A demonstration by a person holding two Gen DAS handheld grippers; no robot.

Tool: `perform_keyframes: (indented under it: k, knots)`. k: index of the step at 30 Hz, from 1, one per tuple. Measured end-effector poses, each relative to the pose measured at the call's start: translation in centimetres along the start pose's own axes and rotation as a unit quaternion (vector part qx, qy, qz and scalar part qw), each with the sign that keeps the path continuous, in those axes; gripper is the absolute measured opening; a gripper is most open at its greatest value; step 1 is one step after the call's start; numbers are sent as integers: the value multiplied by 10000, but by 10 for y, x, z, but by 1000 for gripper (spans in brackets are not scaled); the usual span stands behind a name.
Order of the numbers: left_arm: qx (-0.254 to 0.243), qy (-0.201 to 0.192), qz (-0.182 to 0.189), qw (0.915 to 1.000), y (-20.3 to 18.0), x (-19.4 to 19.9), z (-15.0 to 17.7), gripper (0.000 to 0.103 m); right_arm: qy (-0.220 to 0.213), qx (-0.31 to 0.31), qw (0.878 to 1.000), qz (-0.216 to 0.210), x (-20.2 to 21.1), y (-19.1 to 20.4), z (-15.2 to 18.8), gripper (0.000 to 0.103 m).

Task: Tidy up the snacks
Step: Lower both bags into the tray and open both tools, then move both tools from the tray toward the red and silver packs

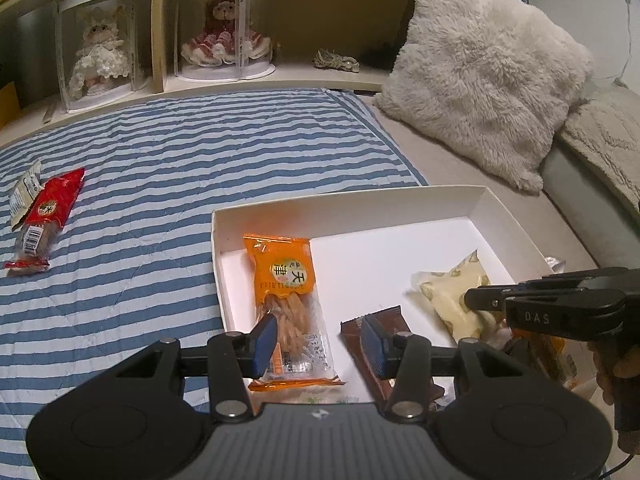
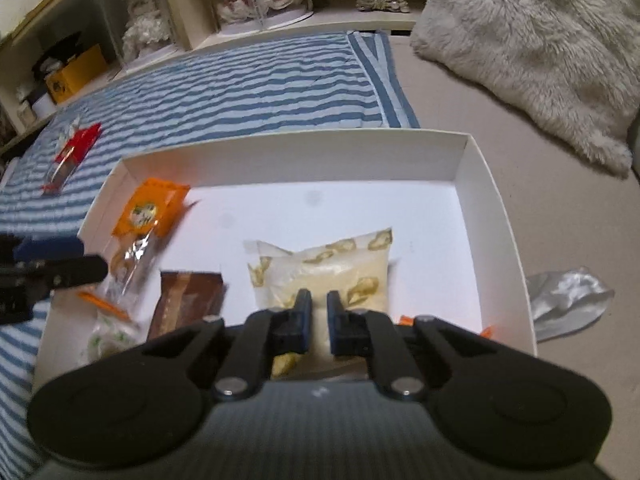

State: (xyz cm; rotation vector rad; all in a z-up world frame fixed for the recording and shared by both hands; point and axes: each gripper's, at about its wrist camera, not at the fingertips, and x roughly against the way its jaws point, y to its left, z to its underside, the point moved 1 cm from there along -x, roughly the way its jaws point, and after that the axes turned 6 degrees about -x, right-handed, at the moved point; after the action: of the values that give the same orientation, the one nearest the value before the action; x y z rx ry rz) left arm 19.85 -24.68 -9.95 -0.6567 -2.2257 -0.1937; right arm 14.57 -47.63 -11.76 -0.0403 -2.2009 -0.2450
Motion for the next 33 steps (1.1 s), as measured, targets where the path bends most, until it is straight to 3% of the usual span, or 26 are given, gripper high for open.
perform_keyframes:
  k: [6, 8, 11, 20, 27, 33]
  knots:
    - [110, 51, 59, 9999, 1, 1, 1, 49, 126, -141, 9998, 57, 5, 1, -4, 15]
    - [130, 70, 76, 9999, 1, 3, 2, 62, 34, -154, 9999, -13, 14, 0, -1, 31]
    - [120, 52, 94, 9999, 1, 7, 3, 70, -54, -3, 10000, 40, 26, 2, 3, 56]
    - [93, 34, 46, 9999, 1, 27, 6, 102, -376, 124, 9992, 76, 64, 5, 16, 82]
    - [79, -15, 79, 9999, 4, 45, 9, 103, -534, 84, 9983, 197, 82, 8, 24, 102]
    - [109, -62, 88, 9999, 12, 62, 14, 103, -642, 78, 9978, 174, 99, 18, 28, 103]
